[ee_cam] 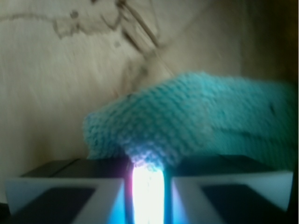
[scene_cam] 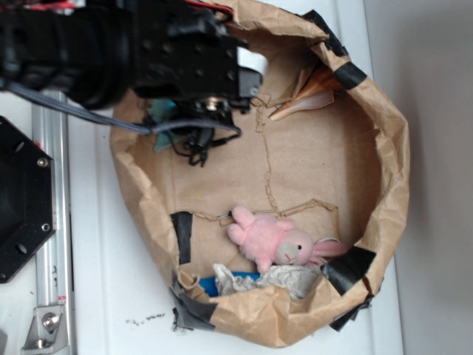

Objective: Grab the blue cloth.

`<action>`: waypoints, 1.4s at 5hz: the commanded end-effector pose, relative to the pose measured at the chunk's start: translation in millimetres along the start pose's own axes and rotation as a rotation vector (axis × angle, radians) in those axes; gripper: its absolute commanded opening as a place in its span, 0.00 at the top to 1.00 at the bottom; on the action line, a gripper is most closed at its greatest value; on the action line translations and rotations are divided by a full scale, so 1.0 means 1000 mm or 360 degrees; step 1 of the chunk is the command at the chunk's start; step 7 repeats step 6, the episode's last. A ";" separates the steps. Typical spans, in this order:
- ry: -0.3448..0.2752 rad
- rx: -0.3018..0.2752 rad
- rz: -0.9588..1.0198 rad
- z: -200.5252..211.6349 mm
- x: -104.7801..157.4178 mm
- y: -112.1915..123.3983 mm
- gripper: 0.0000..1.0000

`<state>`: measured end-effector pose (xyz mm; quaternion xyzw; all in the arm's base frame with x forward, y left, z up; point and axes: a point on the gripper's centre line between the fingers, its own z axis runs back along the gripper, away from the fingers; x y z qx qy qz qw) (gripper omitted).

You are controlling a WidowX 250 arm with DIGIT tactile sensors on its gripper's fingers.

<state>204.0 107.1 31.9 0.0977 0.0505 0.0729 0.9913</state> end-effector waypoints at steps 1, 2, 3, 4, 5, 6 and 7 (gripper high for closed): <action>-0.0350 -0.0193 0.0017 0.082 0.014 -0.003 1.00; -0.0417 -0.0237 0.0000 0.107 0.019 -0.012 1.00; -0.0406 -0.0232 -0.0019 0.104 0.020 -0.015 1.00; -0.0444 -0.0238 -0.0083 0.101 0.019 -0.017 1.00; -0.0468 -0.0254 -0.0102 0.101 0.021 -0.027 1.00; -0.0406 -0.0193 -0.0118 0.094 0.026 -0.034 1.00; -0.0406 -0.0193 -0.0118 0.094 0.026 -0.034 1.00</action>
